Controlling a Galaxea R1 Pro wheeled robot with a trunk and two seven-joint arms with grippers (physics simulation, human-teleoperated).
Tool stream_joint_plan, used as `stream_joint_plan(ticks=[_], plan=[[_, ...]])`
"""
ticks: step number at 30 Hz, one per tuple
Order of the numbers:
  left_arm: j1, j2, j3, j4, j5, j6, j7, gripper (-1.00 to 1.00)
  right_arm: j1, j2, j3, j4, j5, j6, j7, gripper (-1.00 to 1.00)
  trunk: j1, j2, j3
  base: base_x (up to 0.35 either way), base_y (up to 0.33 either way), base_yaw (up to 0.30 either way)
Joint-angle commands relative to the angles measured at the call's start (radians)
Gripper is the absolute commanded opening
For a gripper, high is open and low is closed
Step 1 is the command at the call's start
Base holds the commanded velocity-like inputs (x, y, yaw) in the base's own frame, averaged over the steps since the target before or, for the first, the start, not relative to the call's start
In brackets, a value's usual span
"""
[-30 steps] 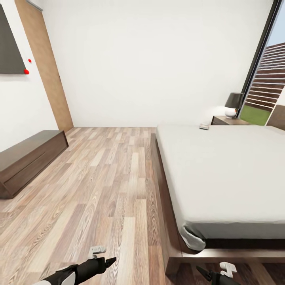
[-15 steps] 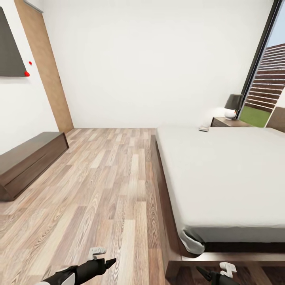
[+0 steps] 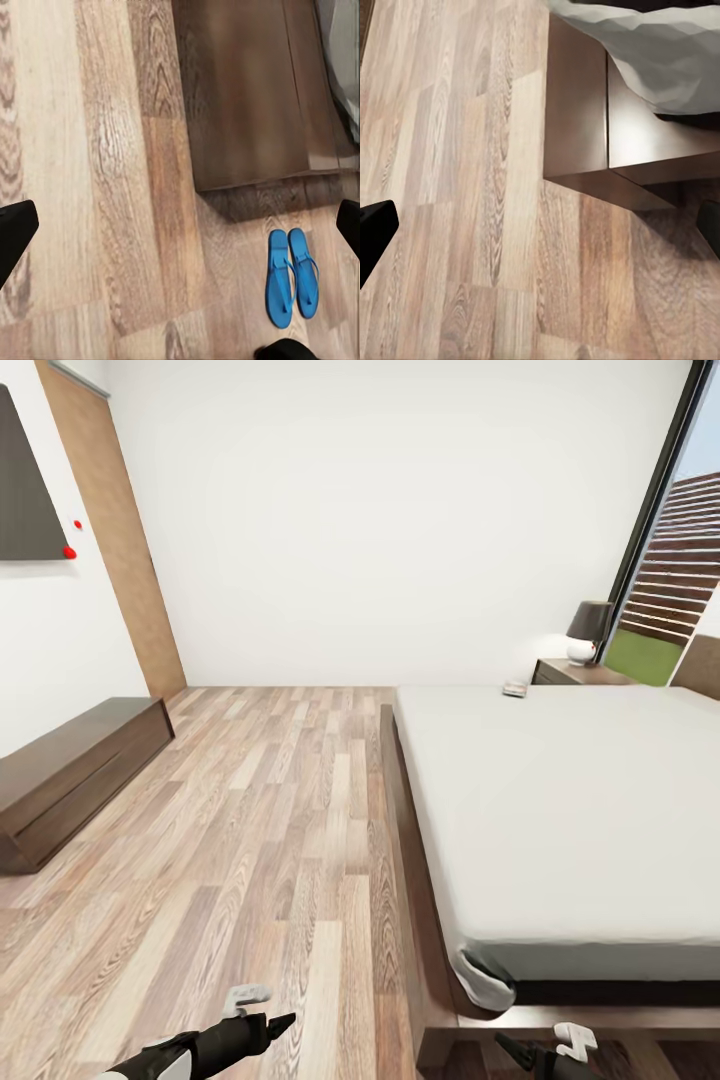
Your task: In the bedroom, move the book from the bed onto either nightstand, and place the two sandals side by side next to the bed.
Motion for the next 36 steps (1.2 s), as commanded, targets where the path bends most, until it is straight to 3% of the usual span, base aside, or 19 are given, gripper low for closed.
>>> stream_joint_plan(ticks=[1, 3, 5, 8, 13, 16, 20, 32, 36], plan=[[0.000, -0.003, -0.009, 0.000, 0.005, -0.004, -0.002, 1.00, -0.001, 0.000, 0.006, 0.002, -0.009, -0.002, 0.002, 1.00, -0.004, 0.007, 0.002, 0.000, 0.000, 0.000], [0.000, -0.015, -0.009, 0.000, 0.005, -0.004, -0.002, 1.00, -0.001, 0.004, 0.006, 0.004, -0.009, -0.002, 0.002, 1.00, -0.012, 0.021, 0.009, 0.000, 0.000, 0.000], [0.006, -0.040, -0.009, 0.000, 0.005, -0.004, 0.000, 1.00, -0.001, 0.036, 0.006, 0.006, -0.009, -0.002, 0.002, 1.00, -0.019, 0.035, 0.015, 0.000, 0.000, 0.000], [0.020, -0.058, -0.010, 0.000, 0.003, -0.004, 0.001, 1.00, -0.001, 0.067, 0.006, 0.008, -0.008, -0.002, 0.001, 1.00, -0.031, 0.056, 0.024, 0.000, 0.000, 0.000], [0.027, -0.065, -0.010, 0.000, 0.002, -0.004, 0.007, 1.00, -0.001, 0.104, 0.007, 0.037, -0.004, -0.002, -0.057, 1.00, -0.050, 0.091, 0.040, 0.000, 0.000, 0.000], [0.028, -0.066, -0.010, 0.000, 0.002, -0.004, 0.008, 1.00, -0.001, 0.110, 0.006, 0.041, -0.004, -0.002, -0.142, 1.00, -0.062, 0.112, 0.049, 0.000, 0.000, 0.000], [0.029, -0.067, -0.011, 0.000, 0.002, -0.004, 0.009, 1.00, -0.001, 0.112, 0.004, 0.043, -0.004, -0.002, -0.199, 1.00, -0.077, 0.140, 0.062, 0.000, 0.000, 0.000], [0.029, -0.067, -0.011, 0.000, 0.002, -0.005, 0.009, 1.00, -0.001, 0.113, 0.004, 0.042, -0.004, -0.002, -0.219, 1.00, -0.123, 0.224, 0.099, 0.000, 0.000, 0.000], [0.029, -0.067, -0.011, 0.000, 0.002, -0.006, 0.009, 1.00, -0.001, 0.113, 0.005, 0.042, -0.004, -0.002, -0.219, 1.00, -0.123, 0.224, 0.099, 0.000, 0.000, 0.000]])
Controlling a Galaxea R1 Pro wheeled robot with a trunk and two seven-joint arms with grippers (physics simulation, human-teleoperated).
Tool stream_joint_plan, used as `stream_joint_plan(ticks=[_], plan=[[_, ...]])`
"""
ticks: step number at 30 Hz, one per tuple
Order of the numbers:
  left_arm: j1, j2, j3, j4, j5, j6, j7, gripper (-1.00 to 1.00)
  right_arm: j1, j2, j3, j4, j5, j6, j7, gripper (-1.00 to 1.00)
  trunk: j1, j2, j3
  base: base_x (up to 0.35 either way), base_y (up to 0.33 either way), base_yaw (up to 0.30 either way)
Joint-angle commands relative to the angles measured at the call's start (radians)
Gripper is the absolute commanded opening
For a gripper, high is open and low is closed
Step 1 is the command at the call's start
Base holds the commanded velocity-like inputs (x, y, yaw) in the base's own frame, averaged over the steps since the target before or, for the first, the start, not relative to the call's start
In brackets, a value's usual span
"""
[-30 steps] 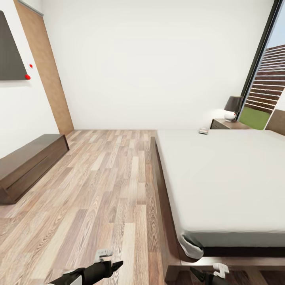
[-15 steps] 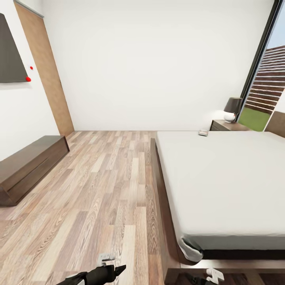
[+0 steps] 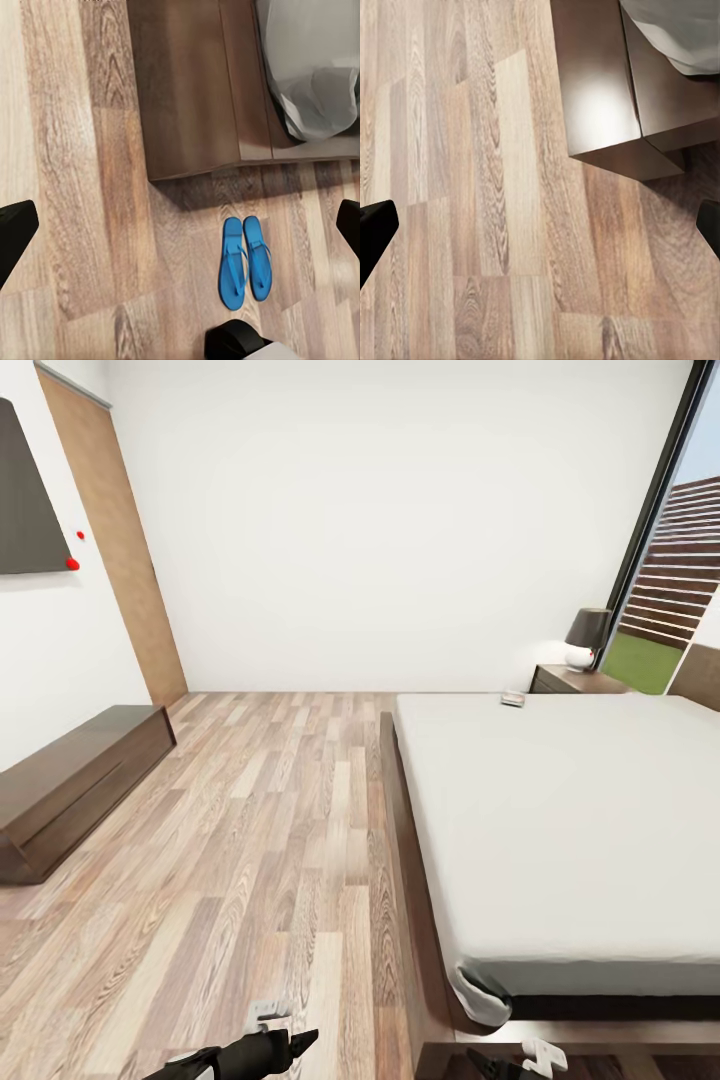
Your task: In the bedroom, move the book from the bed onto either nightstand, and place the two sandals side by side next to the bed.
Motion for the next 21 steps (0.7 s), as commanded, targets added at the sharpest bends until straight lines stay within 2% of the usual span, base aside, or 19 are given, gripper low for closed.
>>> stream_joint_plan(ticks=[1, 5, 21], plan=[[0.000, 0.000, -0.008, 0.000, 0.005, -0.004, -0.002, 1.00, -0.001, 0.000, 0.005, 0.002, -0.010, -0.002, 0.003, 1.00, 0.000, 0.000, -0.001, 0.000, 0.000, 0.000], [0.000, 0.000, -0.008, 0.000, 0.005, -0.004, -0.002, 1.00, 0.000, -0.001, 0.006, 0.001, -0.010, -0.002, 0.003, 1.00, 0.000, 0.000, -0.001, 0.000, 0.000, 0.013], [0.000, 0.000, -0.008, 0.000, 0.005, -0.003, -0.002, 1.00, 0.000, -0.001, 0.008, 0.000, -0.009, -0.002, 0.003, 1.00, -0.061, 0.112, 0.049, 0.000, 0.000, 0.003]])
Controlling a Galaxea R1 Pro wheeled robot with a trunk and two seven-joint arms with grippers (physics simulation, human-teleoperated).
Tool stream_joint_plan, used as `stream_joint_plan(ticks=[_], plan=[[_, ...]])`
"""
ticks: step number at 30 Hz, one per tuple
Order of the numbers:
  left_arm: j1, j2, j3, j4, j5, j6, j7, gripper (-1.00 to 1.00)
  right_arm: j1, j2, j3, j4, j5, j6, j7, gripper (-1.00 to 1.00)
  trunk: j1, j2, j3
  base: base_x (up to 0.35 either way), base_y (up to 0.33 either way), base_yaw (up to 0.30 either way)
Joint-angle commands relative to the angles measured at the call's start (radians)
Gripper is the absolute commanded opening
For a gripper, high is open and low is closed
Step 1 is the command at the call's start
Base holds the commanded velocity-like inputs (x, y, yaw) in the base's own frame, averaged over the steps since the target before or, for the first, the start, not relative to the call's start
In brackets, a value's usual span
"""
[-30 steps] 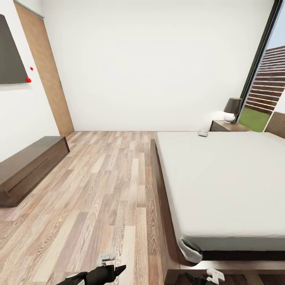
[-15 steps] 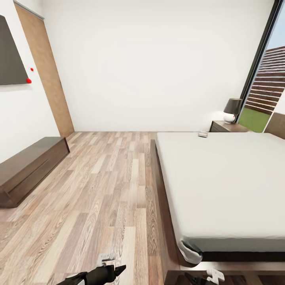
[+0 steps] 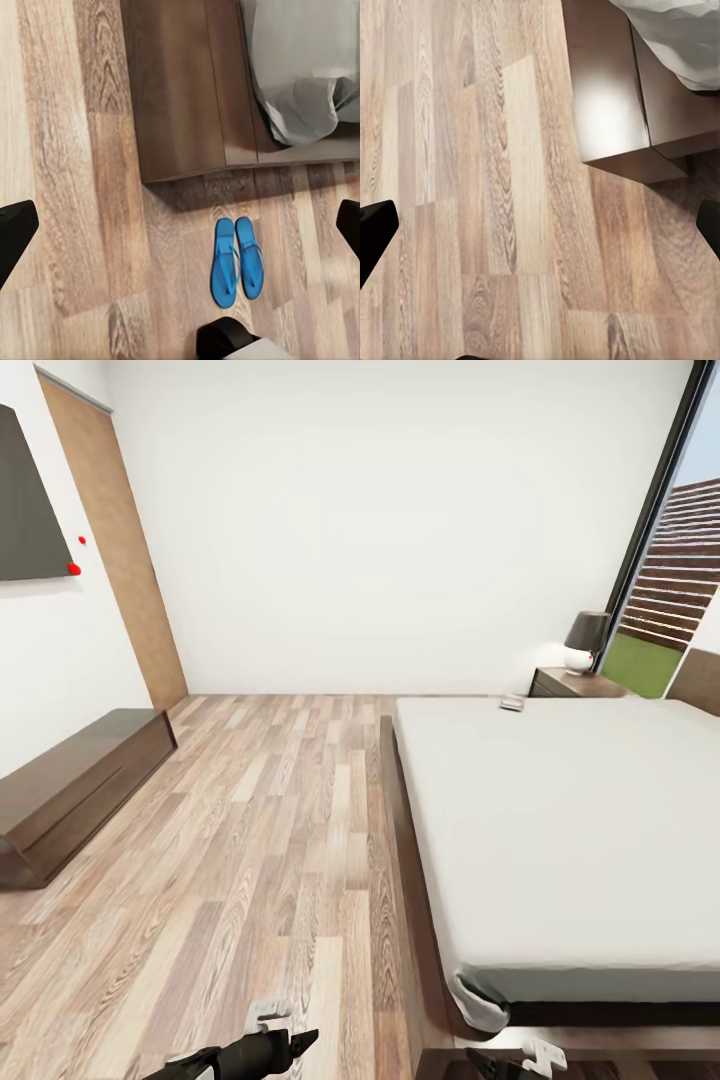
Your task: In the bedroom, move the book from the bed onto either nightstand, and place the two sandals side by side next to the bed.
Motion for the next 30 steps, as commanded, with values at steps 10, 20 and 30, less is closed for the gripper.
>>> stream_joint_plan(ticks=[10, 20, 30], plan=[[0.000, 0.000, -0.009, -0.001, 0.005, -0.004, -0.003, 1.00, -0.001, 0.000, 0.005, 0.002, -0.009, -0.002, 0.003, 1.00, -0.012, 0.021, 0.009, 0.000, 0.000, 0.043], [0.000, 0.000, -0.009, 0.000, 0.005, -0.004, -0.003, 1.00, -0.001, 0.000, 0.006, 0.002, -0.009, -0.002, 0.003, 1.00, -0.012, 0.021, 0.009, 0.000, 0.000, 0.265], [0.000, 0.000, -0.010, -0.001, 0.005, -0.004, -0.003, 1.00, -0.001, 0.000, 0.007, 0.002, -0.009, -0.002, 0.003, 1.00, -0.012, 0.021, 0.009, 0.000, 0.000, 0.286]])
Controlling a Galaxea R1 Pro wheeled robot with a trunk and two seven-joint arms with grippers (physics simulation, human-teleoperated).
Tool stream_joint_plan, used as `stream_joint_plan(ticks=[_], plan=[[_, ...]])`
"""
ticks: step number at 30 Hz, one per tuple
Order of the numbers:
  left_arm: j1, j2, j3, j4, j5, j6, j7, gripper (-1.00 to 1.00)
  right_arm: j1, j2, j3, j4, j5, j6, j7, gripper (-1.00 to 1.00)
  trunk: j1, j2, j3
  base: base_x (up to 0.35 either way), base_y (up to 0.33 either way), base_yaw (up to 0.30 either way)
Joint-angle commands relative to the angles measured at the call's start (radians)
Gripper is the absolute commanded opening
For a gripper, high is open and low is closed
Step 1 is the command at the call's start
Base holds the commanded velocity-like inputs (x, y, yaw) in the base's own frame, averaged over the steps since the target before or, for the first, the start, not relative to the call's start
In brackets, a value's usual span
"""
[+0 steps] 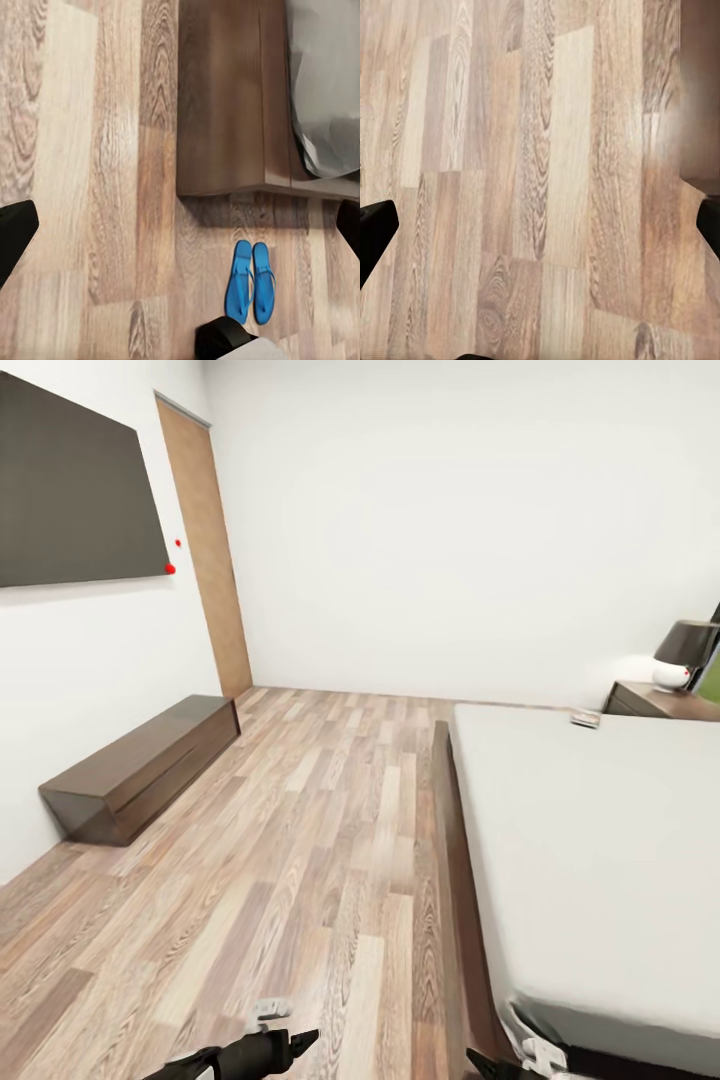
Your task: In the bedroom, move the book from the bed onto either nightstand, and place the two sandals side by side next to the bed.
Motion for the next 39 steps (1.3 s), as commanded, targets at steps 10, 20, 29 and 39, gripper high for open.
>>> stream_joint_plan(ticks=[10, 20, 29, 39], plan=[[-0.001, 0.000, -0.008, 0.001, 0.005, -0.004, -0.002, 1.00, 0.000, -0.001, 0.005, 0.001, -0.010, -0.002, 0.003, 1.00, 0.000, 0.000, -0.001, 0.000, 0.000, 0.286], [-0.001, 0.000, -0.008, 0.001, 0.005, -0.004, -0.002, 1.00, -0.001, -0.001, 0.005, 0.001, -0.010, -0.002, 0.002, 1.00, 0.000, 0.000, -0.001, 0.000, 0.000, 0.286], [-0.001, 0.000, -0.008, 0.001, 0.005, -0.004, -0.001, 1.00, -0.001, -0.001, 0.005, 0.000, -0.010, -0.002, 0.003, 1.00, 0.000, 0.000, -0.001, 0.000, 0.000, 0.271], [-0.001, 0.000, -0.007, 0.001, 0.005, -0.004, -0.003, 1.00, -0.001, -0.001, 0.005, 0.000, -0.010, -0.002, 0.003, 1.00, -0.035, 0.063, 0.027, 0.000, 0.000, 0.033]])
